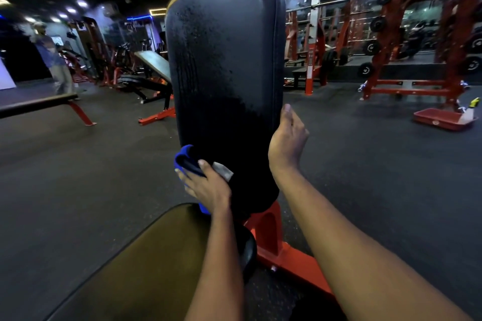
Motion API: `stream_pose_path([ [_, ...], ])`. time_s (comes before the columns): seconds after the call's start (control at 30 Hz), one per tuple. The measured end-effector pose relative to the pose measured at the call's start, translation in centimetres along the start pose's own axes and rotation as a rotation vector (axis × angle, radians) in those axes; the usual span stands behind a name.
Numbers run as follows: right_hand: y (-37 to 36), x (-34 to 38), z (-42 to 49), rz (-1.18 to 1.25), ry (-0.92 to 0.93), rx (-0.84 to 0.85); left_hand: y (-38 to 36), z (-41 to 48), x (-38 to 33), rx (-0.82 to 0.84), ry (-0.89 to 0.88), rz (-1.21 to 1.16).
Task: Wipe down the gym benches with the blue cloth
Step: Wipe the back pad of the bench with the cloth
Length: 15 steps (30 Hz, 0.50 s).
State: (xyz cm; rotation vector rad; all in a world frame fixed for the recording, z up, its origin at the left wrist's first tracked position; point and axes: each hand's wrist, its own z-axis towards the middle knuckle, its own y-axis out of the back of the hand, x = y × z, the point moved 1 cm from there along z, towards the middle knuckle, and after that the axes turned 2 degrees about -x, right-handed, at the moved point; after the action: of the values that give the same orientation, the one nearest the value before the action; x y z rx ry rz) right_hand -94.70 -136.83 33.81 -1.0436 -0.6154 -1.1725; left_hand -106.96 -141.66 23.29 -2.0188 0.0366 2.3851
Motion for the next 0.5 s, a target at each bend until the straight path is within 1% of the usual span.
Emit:
stream_pose_path([
  [0.13, 0.0, -0.1, -0.1, 0.012, -0.011, 0.002, 0.3, 4.3, 1.0, -0.005, 0.067, -0.035],
  [0.2, 0.0, 0.0, -0.2, 0.003, 0.002, -0.002, 0.5, 4.4, 1.3, -0.013, 0.107, -0.063],
  [0.27, 0.0, -0.2, 0.0, -0.008, 0.006, -0.013, 0.3, 1.6, 0.6, -0.048, 0.062, -0.065],
  [0.37, -0.2, -0.5, 0.1, -0.036, 0.023, -0.008, 0.3, -3.4, 0.3, -0.022, -0.062, -0.057],
  [0.43, -0.2, -0.7, 0.0, -0.023, 0.017, -0.009, 0.2, -2.7, 0.5, 0.015, -0.057, -0.032],
  [0.5, -0.1, -0.7, 0.2, -0.026, 0.026, -0.010, 0.3, 0.0, 0.8, 0.003, -0.013, -0.017],
])
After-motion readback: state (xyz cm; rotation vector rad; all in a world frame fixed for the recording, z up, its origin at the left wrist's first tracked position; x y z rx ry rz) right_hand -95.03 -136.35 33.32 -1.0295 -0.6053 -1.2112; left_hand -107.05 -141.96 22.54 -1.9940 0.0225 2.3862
